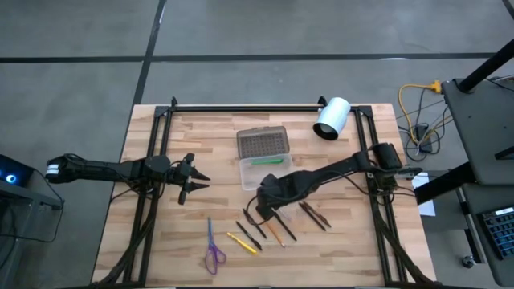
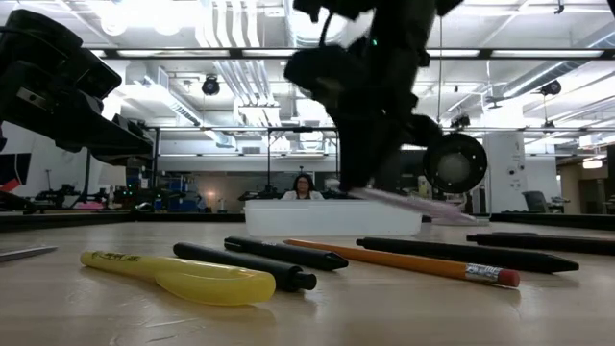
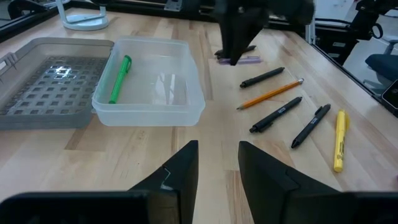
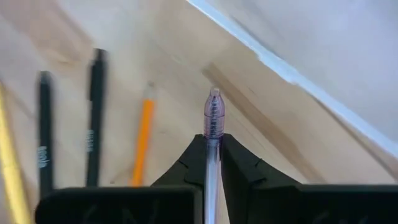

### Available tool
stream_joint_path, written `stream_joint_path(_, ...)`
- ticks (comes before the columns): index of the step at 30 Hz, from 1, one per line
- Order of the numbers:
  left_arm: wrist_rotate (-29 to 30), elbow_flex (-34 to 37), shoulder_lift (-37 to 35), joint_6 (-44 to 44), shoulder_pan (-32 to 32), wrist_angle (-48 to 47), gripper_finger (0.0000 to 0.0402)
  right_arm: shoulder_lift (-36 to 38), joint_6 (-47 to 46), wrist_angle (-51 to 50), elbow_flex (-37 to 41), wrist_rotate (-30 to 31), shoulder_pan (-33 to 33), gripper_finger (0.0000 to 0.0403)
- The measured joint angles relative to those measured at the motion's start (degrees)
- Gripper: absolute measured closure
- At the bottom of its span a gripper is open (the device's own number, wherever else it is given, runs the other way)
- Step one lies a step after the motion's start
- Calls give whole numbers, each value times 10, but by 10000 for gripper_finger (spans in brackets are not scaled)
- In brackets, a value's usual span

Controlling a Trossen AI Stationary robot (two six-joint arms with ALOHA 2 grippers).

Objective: Pick & place school supplies into a supply box
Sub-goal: Put the purple pen into the transparent supply box

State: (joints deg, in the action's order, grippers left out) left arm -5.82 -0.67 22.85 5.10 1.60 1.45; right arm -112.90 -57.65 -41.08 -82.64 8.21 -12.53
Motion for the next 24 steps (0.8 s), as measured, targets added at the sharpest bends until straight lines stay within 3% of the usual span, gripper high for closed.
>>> stream_joint_path(24,0,0,0,0,0,0,302,2,338,-2,-53,209,-21,390)
